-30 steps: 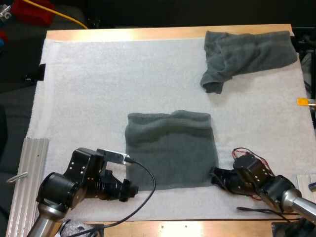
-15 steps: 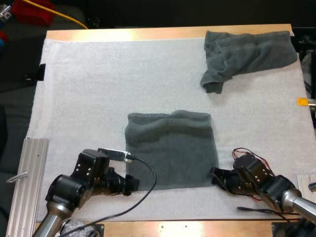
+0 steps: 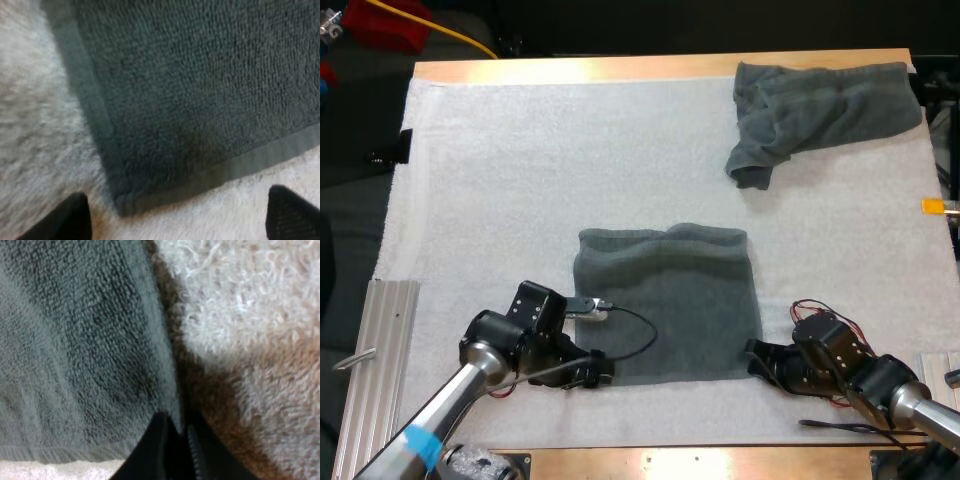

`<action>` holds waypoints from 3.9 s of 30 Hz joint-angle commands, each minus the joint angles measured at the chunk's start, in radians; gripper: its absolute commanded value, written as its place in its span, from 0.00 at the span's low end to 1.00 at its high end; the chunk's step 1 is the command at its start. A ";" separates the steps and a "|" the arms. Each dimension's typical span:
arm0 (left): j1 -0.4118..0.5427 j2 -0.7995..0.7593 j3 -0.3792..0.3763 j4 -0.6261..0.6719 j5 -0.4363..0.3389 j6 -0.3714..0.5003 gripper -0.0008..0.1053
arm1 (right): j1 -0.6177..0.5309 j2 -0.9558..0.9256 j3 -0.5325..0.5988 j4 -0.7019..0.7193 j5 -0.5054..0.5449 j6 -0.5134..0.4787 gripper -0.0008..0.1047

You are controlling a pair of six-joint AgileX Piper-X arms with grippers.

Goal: Pick towel from pile, fold and stack

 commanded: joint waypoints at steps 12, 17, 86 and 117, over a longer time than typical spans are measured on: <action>-0.001 0.096 -0.002 -0.059 0.044 -0.011 0.66 | -0.004 0.006 0.006 0.014 -0.017 -0.011 0.02; -0.001 0.098 -0.002 -0.078 0.033 -0.029 0.63 | -0.004 0.006 0.006 0.014 -0.017 -0.011 0.02; -0.001 0.184 -0.292 0.396 0.095 0.291 0.04 | -0.018 0.008 -0.403 0.539 -0.074 -0.336 0.02; 0.194 0.328 -0.421 0.124 0.078 0.252 0.01 | -0.205 0.275 -0.416 0.108 -0.123 -0.194 0.02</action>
